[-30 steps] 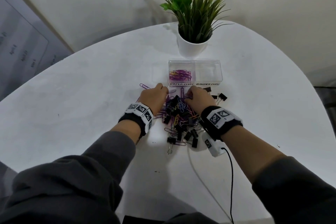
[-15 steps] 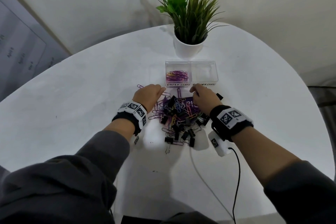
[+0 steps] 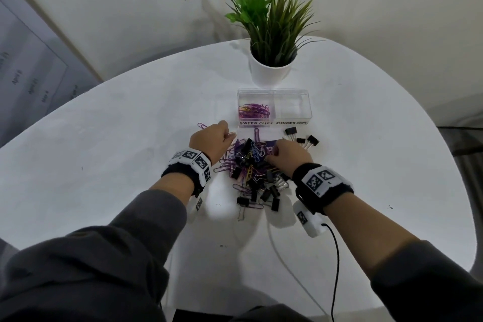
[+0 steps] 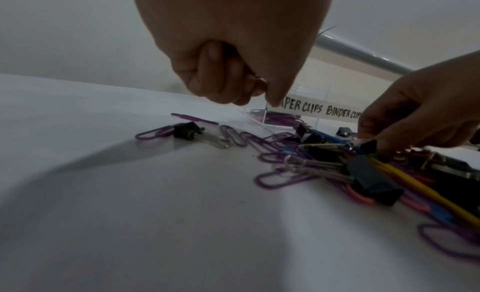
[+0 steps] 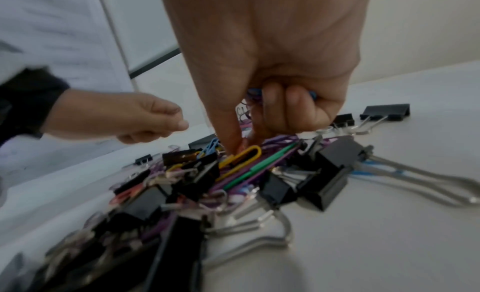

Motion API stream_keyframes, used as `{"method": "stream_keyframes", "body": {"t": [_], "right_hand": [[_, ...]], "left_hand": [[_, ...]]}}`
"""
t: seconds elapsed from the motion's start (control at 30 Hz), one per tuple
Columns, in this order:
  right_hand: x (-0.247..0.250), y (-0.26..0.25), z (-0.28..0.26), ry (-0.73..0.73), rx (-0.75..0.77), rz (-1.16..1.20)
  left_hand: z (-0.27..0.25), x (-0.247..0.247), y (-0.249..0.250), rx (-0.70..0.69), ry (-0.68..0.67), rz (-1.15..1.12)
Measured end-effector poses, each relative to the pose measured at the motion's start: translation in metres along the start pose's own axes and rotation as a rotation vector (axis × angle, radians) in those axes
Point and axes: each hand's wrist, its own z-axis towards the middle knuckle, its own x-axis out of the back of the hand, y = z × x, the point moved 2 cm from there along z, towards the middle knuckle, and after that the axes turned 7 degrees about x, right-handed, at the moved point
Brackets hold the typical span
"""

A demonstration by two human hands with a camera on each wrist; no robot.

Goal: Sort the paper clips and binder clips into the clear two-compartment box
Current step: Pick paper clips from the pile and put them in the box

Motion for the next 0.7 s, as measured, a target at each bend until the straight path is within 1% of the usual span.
{"method": "stream_keyframes", "body": {"t": [0.1,0.2,0.3,0.4,0.47,0.53,0.7], "right_hand": [[0.002,0.002,0.002,0.074,0.02,0.121],[0.008,0.006,0.0,0.13,0.03,0.207],[0.012,0.011,-0.001,0.091,0.001,0.229],[0.015,0.011,0.001,0.053,-0.021,0.299],[0.017,0.006,0.0,0.05,0.01,0.233],[0.021,0.002,-0.001,0.043,0.036,0.159],[0.023,0.009,0.002,-0.076,0.033,-0.009]], "left_hand": [[-0.003,0.0,-0.007,-0.005,-0.032,0.028],[-0.005,0.006,-0.018,0.012,-0.01,0.05],[-0.008,0.009,-0.029,0.088,-0.003,-0.068],[-0.01,0.009,-0.031,0.088,-0.05,-0.177],[-0.01,0.012,-0.029,0.068,-0.062,-0.18],[-0.012,0.013,-0.024,0.059,-0.074,-0.097],[-0.008,0.012,-0.014,0.158,-0.06,0.072]]}}
